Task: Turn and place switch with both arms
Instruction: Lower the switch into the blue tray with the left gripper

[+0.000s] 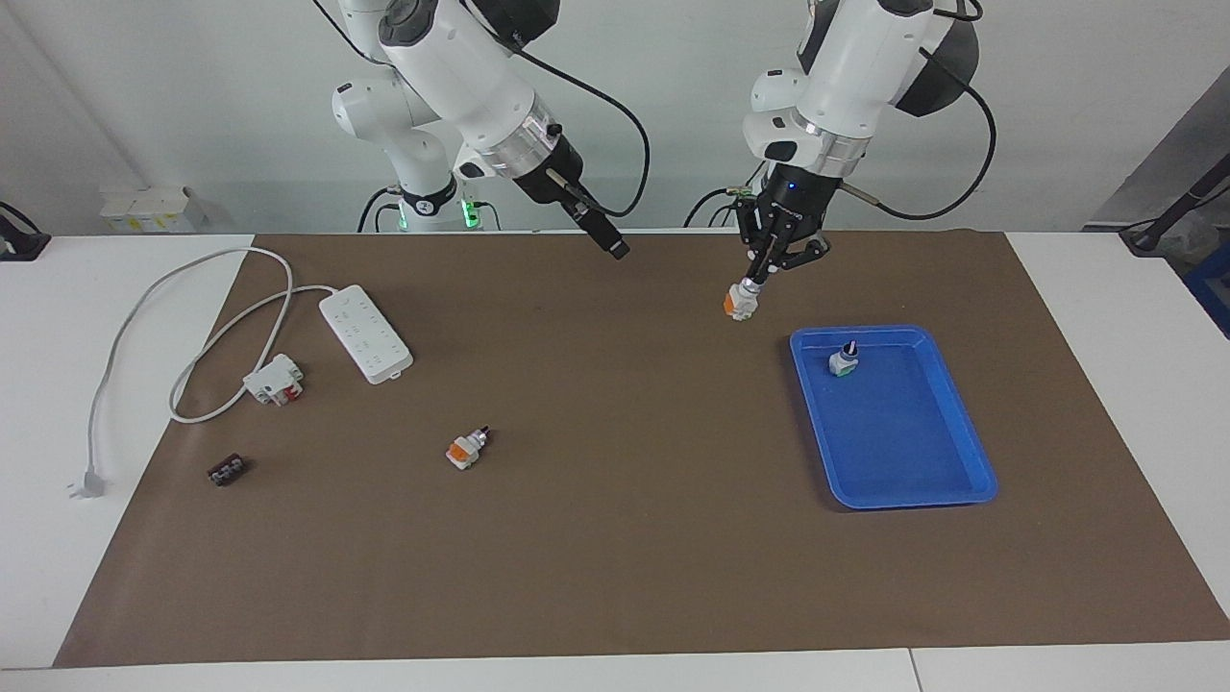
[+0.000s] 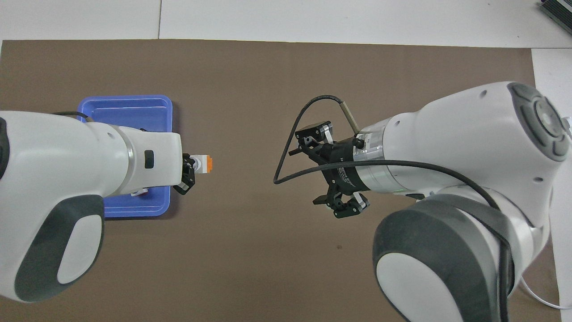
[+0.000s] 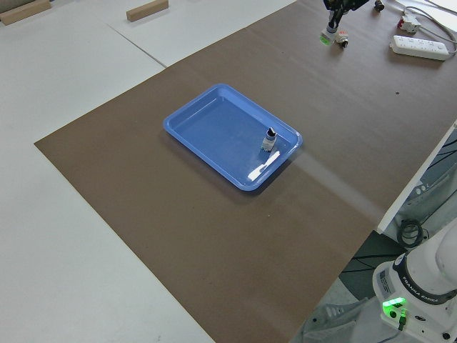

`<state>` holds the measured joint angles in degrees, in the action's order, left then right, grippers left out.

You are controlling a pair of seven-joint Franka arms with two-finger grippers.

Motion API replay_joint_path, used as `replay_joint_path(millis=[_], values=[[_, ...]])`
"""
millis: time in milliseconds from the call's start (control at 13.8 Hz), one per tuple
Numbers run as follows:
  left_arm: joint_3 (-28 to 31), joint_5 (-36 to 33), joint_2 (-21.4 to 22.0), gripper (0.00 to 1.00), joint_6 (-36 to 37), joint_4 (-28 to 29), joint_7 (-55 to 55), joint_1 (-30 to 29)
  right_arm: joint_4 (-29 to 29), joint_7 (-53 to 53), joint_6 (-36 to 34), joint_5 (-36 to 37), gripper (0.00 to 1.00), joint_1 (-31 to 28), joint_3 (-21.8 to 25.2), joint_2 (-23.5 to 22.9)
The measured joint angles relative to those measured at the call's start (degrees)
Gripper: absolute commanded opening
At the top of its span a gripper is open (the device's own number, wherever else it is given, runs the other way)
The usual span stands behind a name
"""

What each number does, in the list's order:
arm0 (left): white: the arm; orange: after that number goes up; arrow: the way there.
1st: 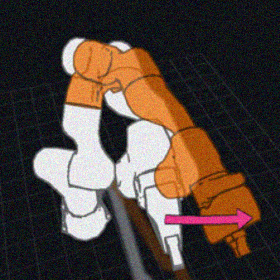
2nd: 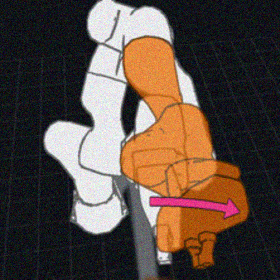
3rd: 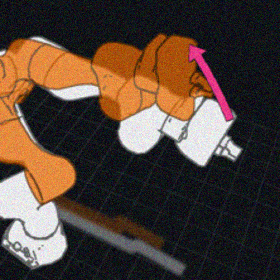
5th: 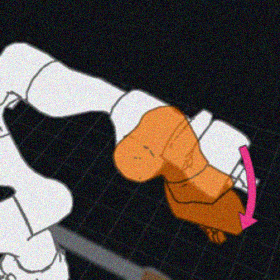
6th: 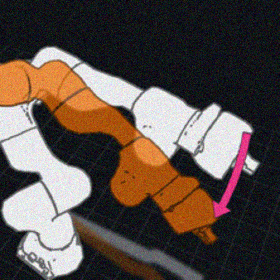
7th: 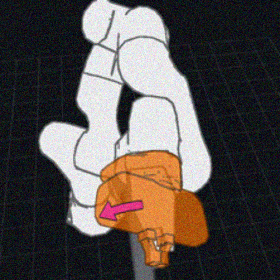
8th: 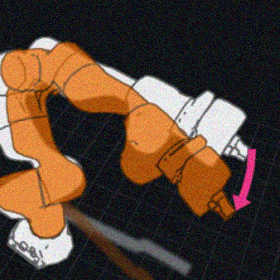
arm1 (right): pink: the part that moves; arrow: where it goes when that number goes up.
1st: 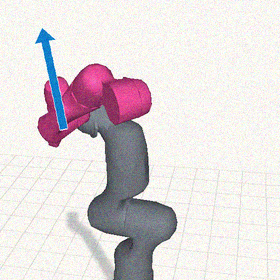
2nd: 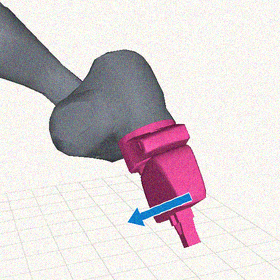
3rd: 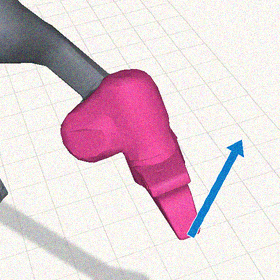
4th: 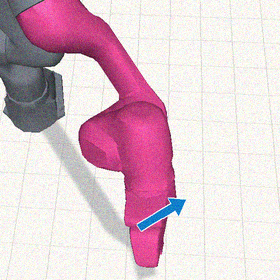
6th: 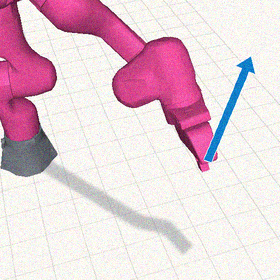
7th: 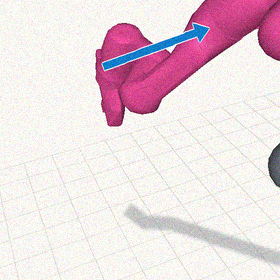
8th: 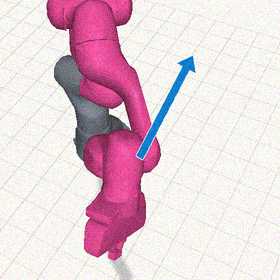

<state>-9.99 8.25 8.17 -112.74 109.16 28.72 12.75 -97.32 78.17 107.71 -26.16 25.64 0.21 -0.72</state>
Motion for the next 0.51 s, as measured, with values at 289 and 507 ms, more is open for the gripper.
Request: replay_joint_path(millis=[289, 507], values=[[0.30, -3.67, 1.71, 0.00, -0.41, 3.43, 9.16, -6.04, -0.28, -18.19, 0.00, 8.60, 1.00, -4.63, 0.12, 0.18], [0.44, -5.00, 2.13, 0.00, -0.49, 4.31, 14.83, -9.94, -0.24, -32.61, -2.19, 12.91, 1.00, -10.29, 0.38, 0.44]])
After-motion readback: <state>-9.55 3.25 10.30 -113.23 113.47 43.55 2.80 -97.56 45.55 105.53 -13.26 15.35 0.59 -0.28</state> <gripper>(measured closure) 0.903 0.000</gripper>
